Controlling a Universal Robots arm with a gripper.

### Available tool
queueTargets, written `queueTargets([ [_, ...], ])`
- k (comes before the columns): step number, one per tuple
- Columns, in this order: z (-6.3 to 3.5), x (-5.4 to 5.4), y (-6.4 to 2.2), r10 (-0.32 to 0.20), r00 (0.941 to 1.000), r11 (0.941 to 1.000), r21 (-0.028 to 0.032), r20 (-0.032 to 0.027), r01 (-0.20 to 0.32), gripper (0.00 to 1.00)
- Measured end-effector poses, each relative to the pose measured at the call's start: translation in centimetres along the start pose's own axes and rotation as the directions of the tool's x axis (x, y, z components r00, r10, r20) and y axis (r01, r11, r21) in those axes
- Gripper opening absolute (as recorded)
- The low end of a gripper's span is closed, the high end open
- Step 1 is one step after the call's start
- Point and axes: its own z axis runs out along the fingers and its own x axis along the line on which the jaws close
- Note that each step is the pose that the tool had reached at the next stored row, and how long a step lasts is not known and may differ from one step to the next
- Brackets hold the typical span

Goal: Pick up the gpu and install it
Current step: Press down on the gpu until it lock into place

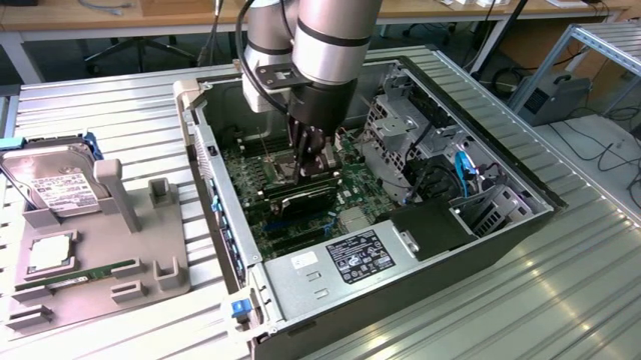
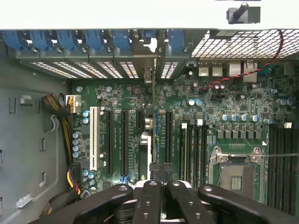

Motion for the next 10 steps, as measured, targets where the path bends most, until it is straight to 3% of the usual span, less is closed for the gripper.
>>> queueTargets([
  [4,0.02,0.0,0.19,0.000,1.0000,1.0000,0.0000,0.0000,0.000,0.11],
  [10,0.36,0.0,1.49,0.000,1.0000,1.0000,0.0000,0.0001,0.000,0.11],
])
